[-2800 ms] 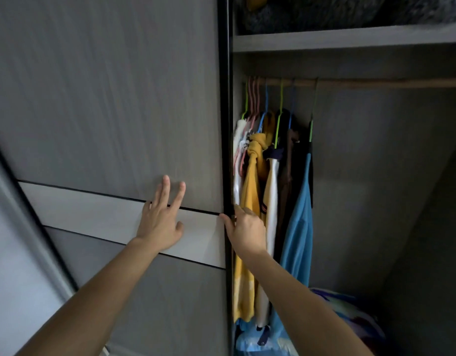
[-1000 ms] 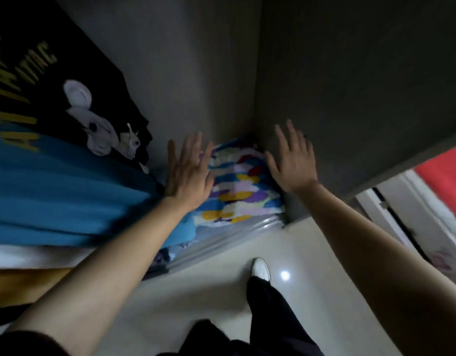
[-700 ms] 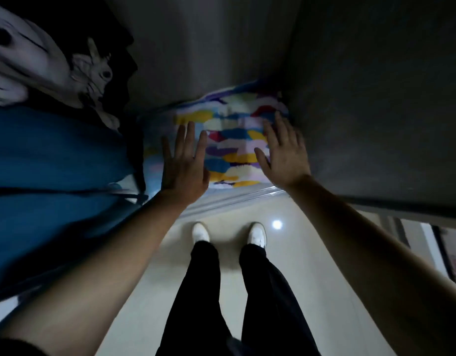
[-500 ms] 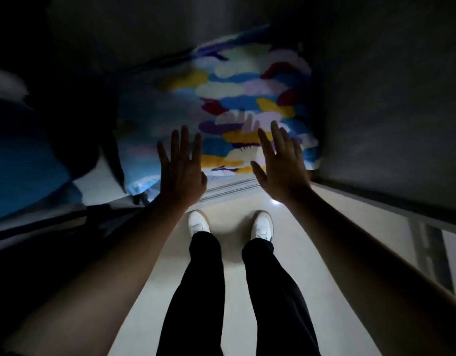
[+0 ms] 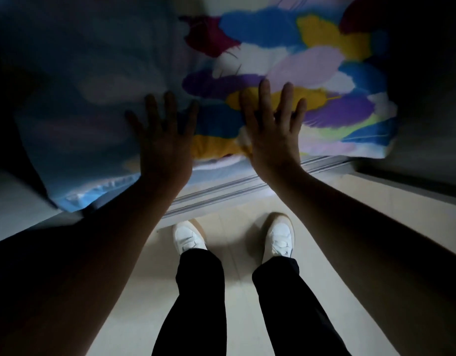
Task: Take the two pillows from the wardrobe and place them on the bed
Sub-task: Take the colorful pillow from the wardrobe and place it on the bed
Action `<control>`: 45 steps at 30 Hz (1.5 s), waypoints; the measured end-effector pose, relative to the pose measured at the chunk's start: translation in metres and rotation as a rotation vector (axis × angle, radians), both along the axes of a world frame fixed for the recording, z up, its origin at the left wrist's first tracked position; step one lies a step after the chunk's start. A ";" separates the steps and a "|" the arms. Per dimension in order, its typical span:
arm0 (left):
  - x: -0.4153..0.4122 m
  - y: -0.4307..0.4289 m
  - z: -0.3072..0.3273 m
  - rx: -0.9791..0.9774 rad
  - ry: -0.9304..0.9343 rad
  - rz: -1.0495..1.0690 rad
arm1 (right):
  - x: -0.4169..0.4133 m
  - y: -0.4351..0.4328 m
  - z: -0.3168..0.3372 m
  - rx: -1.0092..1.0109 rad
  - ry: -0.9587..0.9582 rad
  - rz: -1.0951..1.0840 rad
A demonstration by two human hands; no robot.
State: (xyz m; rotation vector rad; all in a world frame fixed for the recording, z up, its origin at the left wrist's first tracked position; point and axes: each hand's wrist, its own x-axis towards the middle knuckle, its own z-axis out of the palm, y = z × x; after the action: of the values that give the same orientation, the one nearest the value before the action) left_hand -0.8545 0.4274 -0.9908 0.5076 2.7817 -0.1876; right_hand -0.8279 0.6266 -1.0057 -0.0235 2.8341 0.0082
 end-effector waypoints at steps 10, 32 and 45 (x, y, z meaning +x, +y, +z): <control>-0.003 0.005 0.104 0.067 -0.115 0.049 | -0.029 0.010 0.118 -0.075 -0.140 0.095; 0.083 0.062 0.413 0.021 -0.069 -0.023 | 0.125 0.061 0.418 -0.370 -0.099 -0.136; 0.177 0.050 0.500 -0.070 -0.008 -0.554 | 0.282 0.025 0.514 -0.236 -0.009 -0.368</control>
State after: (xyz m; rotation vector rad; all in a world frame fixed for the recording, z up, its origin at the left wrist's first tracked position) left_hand -0.6775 0.4778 -0.4909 1.2443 2.5469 -0.3976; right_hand -0.5459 0.6512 -0.4919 0.4425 2.7691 -0.4040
